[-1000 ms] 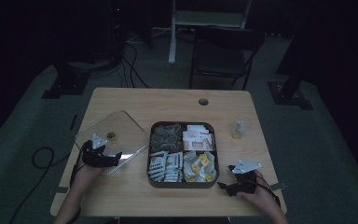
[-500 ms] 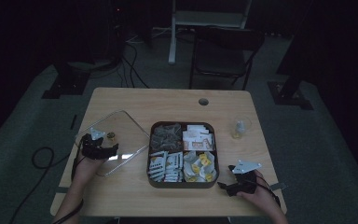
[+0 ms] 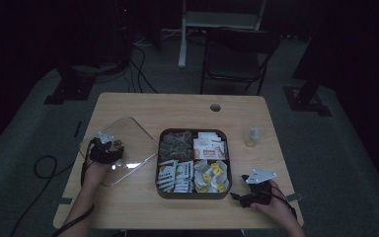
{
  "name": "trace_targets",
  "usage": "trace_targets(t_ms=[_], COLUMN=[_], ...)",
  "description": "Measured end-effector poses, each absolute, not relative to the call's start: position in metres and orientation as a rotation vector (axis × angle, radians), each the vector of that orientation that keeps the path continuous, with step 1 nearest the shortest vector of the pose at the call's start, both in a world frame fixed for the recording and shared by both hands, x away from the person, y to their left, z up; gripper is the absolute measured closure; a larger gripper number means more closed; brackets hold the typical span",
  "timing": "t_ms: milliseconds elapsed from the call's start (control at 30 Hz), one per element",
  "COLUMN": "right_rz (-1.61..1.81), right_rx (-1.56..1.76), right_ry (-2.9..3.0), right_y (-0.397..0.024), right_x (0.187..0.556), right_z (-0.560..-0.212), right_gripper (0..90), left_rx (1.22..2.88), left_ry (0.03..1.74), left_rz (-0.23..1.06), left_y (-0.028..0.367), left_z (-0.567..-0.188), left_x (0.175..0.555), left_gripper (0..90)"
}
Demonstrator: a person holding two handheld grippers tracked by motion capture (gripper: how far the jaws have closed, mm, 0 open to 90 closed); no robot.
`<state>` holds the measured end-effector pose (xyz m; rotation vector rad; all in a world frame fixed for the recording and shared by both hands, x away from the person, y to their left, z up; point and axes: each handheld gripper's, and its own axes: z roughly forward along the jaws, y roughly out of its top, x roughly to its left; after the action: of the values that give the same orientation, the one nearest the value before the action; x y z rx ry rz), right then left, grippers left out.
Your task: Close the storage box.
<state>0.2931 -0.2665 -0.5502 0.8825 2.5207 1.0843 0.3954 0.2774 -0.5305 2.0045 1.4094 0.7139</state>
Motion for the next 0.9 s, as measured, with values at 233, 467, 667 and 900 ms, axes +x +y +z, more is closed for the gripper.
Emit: trace_targets(t_ms=[233,467,667,900], right_rz=[1.084,1.084,1.084,1.084], right_rx=[0.882,0.883,0.884,0.886], right_ry=[2.521,2.520,2.520,2.518], right_y=[-0.267,-0.267,-0.267,-0.267], right_x=[0.293,0.293,0.293,0.293], right_z=[-0.550,-0.550,-0.550,-0.550], right_gripper=[13.7,13.8,13.8,13.8], left_rx=[2.008,1.967,1.952,1.956], left_ry=[1.370,1.389,1.379,1.383], left_rz=[0.714,0.695,0.684,0.695], left_y=[0.274,0.279,0.280,0.278], left_z=[-0.532,-0.533,-0.535,-0.534], left_x=[0.397,0.403,0.405,0.406], left_gripper=[47.3,57.4,58.4,59.2])
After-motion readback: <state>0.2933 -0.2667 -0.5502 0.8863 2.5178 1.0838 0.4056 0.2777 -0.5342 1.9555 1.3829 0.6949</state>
